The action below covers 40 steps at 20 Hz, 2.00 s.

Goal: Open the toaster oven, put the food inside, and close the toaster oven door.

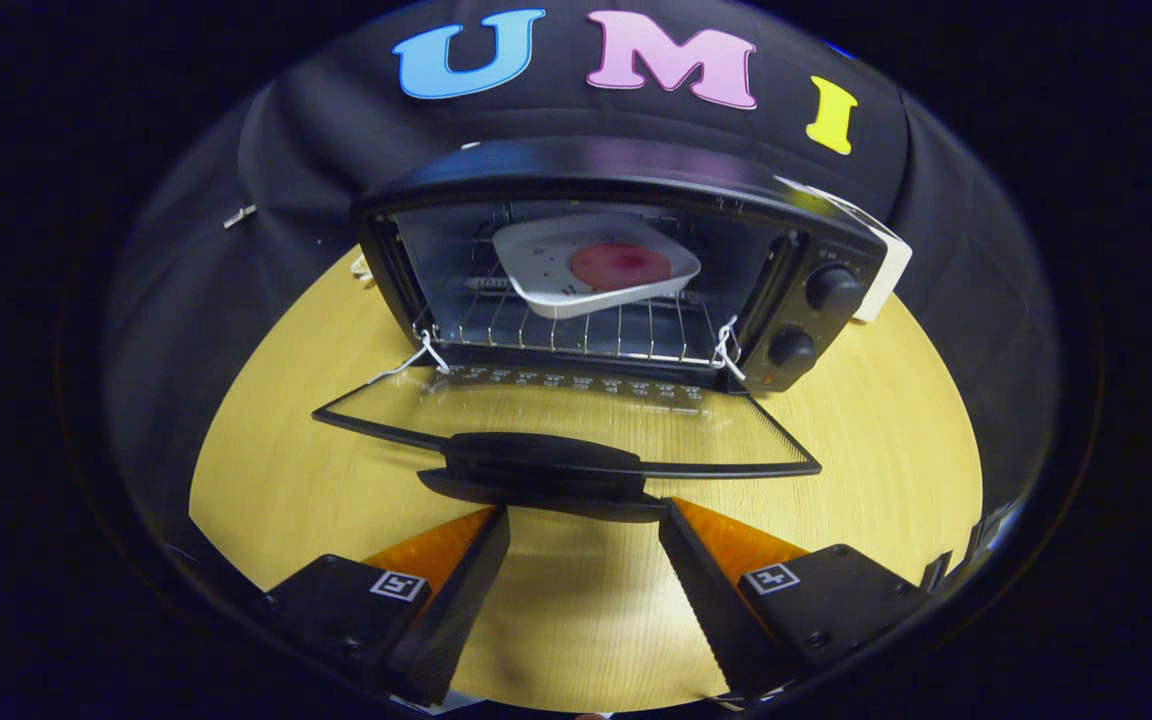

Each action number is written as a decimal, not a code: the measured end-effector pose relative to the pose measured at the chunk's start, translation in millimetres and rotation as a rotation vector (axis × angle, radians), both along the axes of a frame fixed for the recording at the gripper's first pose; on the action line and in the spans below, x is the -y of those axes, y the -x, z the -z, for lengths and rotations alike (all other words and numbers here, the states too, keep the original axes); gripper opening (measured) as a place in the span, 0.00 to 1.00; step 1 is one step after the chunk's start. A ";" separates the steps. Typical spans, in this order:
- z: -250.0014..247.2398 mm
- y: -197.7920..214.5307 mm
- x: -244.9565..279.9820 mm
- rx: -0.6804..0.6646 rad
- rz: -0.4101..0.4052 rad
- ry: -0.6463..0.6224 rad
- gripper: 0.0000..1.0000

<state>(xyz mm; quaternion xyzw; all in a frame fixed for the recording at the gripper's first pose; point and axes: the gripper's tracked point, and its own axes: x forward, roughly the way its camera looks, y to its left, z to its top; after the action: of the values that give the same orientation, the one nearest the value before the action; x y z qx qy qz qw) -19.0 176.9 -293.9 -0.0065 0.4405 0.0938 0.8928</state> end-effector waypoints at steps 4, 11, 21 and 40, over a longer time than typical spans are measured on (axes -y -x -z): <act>-42.1 -23.0 5.8 0.121 0.059 -0.072 0.99; -130.6 -56.0 36.6 0.314 0.087 -0.134 0.99; -258.0 -56.6 180.9 0.673 0.188 -0.079 0.99; -290.6 3.3 258.2 0.719 0.269 -0.076 0.99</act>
<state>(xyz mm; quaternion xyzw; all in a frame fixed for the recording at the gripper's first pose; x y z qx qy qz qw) -22.2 -81.3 -3.3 0.0521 0.0925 -0.0163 0.9942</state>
